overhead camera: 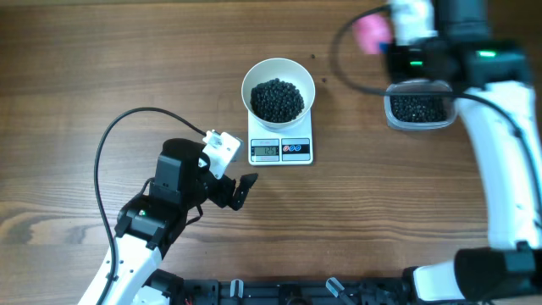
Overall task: Scoop item into bowl and weigh 150g on scale
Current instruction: 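Move the scoop back into the bean tub and scoop beans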
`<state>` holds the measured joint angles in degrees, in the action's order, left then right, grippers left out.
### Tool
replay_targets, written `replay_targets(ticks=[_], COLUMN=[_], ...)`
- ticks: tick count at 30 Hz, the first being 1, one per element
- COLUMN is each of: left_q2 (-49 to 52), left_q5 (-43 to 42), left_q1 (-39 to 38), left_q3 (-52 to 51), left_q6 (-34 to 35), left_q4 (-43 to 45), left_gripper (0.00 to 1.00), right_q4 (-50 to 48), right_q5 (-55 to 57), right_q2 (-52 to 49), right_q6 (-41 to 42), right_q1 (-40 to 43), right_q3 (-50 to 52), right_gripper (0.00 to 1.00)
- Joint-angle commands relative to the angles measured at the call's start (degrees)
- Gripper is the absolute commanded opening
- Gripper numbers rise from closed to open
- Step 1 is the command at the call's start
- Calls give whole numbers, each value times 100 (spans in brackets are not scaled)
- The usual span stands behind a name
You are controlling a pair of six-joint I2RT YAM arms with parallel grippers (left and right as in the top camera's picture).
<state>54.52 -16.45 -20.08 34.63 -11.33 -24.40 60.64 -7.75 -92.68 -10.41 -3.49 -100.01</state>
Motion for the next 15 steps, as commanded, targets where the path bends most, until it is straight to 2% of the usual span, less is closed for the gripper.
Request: replay_targets(ticks=[1,5,13,15], left_q2=[2,2,2,2], left_q5=[-87,-87,-87,-87], left_q1=[44,44,44,44], left_q3=[-42,-42,-42,-42], left_q6=[-68,-68,-68,-68], left_q4=[13,13,13,13], left_gripper=[100,100,100,100], right_q4=[590,1152,1137,1137], right_q5=[-177,-170,-184,-481], right_q2=[63,-391,-1410,-1585], right_q6=[48,-332,-455,-463], right_q1=[984,1624,1646,1641], right_q3=[-74,111,328,328], right_gripper=[4,4,4,4])
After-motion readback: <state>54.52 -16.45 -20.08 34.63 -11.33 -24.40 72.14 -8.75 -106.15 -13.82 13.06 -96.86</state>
